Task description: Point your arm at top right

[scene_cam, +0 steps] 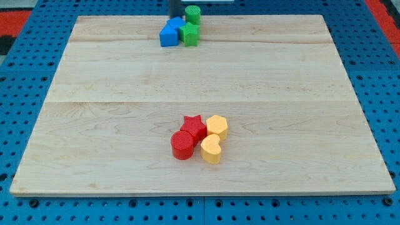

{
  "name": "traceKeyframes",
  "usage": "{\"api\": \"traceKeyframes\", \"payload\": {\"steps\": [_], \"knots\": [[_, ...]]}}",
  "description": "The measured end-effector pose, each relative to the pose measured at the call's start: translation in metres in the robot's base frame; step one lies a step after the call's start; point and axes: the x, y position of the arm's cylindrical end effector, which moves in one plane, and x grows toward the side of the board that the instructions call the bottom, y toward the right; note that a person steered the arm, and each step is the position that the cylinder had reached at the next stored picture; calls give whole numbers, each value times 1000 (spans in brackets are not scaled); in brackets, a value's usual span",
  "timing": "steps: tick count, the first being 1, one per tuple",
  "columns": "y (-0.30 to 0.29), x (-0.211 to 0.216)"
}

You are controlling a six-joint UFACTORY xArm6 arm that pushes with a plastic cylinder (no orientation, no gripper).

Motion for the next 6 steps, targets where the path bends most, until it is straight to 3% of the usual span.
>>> {"api": "traceKeyframes", "payload": {"steps": [3,4,6], "knots": [[221,29],[271,2],[231,7]]}}
